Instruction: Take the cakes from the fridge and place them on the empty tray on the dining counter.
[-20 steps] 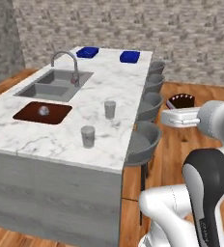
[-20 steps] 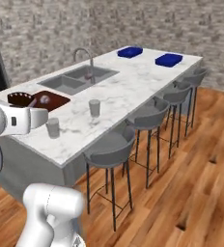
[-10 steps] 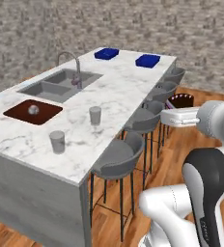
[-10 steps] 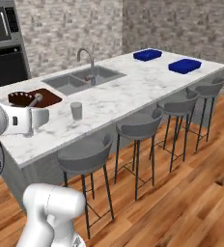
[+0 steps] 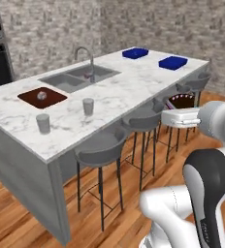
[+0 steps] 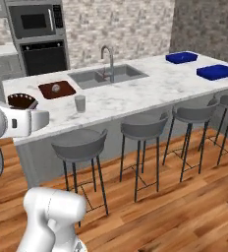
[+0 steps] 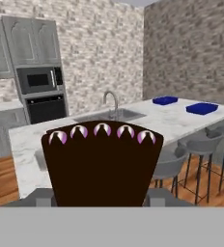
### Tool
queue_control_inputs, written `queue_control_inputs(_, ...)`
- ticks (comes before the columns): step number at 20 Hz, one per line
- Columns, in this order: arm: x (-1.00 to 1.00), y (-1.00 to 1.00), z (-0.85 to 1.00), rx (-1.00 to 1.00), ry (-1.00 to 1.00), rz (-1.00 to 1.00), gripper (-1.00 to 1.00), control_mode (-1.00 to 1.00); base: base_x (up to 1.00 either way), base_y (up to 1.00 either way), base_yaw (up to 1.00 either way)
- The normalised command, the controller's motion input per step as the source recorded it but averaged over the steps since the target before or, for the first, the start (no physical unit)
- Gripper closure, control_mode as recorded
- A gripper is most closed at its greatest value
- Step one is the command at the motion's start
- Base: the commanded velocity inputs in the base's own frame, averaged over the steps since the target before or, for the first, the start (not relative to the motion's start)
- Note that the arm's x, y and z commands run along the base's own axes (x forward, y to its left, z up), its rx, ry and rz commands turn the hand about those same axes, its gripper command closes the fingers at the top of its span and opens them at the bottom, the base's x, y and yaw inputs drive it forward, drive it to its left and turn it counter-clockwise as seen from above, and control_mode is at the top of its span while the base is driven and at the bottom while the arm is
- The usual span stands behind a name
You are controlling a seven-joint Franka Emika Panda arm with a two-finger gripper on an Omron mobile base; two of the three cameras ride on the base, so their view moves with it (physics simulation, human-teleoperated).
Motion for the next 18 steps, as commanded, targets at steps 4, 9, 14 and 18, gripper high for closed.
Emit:
queue_control_inputs(4,0.00,0.00,0.00,0.00,0.00,0.00,1.00,1.00,-0.10,-1.00,0.45)
queue_control_inputs(9,0.00,0.00,0.00,0.00,0.00,0.00,1.00,1.00,0.33,-1.00,0.14)
queue_control_inputs(14,0.00,0.00,0.00,0.00,0.00,0.00,1.00,1.00,0.54,-1.00,0.00)
queue_control_inputs(18,0.00,0.00,0.00,0.00,0.00,0.00,1.00,1.00,0.49,-1.00,0.00)
